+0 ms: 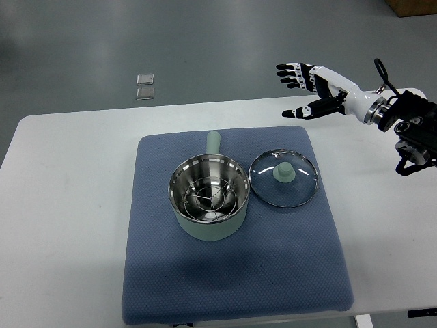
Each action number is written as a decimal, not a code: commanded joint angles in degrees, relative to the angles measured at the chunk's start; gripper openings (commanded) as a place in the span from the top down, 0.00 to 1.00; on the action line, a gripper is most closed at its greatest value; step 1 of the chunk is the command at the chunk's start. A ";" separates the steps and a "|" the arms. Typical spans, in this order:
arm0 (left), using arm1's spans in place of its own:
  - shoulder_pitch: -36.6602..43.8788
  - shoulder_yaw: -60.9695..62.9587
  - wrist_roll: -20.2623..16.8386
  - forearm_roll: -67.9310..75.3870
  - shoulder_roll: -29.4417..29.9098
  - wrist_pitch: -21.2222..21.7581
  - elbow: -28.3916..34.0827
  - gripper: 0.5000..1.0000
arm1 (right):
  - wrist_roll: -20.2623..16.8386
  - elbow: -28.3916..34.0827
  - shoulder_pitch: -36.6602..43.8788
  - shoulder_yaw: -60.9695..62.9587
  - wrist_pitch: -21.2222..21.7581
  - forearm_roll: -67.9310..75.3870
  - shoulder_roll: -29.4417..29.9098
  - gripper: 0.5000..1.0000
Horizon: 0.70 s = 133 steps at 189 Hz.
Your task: Open lid and place right of pot
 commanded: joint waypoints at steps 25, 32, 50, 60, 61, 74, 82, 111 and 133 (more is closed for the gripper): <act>0.01 0.00 -0.01 -0.02 0.00 0.00 0.00 0.00 | 0.00 -5.23 -5.69 1.63 0.20 19.65 5.20 0.17; 0.01 0.00 -0.01 -0.02 0.00 0.00 0.00 0.00 | 0.00 -5.58 -6.57 2.25 0.20 21.59 5.56 0.17; 0.01 0.00 -0.01 -0.02 0.00 0.00 0.00 0.00 | 0.00 -5.93 -8.50 4.71 0.11 27.12 6.08 0.17; 0.01 0.00 -0.01 -0.02 0.00 0.00 0.00 0.00 | 0.00 -5.93 -9.64 6.55 0.11 29.85 7.05 0.17; 0.01 0.00 -0.01 -0.02 0.00 0.00 0.00 0.00 | 0.00 -5.93 -9.65 6.56 0.11 29.85 7.05 0.17; 0.01 0.00 -0.01 -0.02 0.00 0.00 0.00 0.00 | -0.10 -6.11 -11.14 9.10 0.02 31.96 8.81 0.17; 0.01 0.00 -0.01 -0.02 0.00 0.00 0.00 0.00 | -0.10 -6.11 -11.49 9.98 -0.07 32.14 9.42 0.17; 0.01 0.00 -0.01 -0.02 0.00 0.00 0.00 0.00 | 0.00 -6.11 -13.25 12.53 -1.21 32.14 11.36 0.14; 0.01 0.00 -0.01 -0.02 0.00 0.00 0.00 0.00 | 0.00 -6.72 -14.30 13.32 -2.00 32.14 13.20 0.14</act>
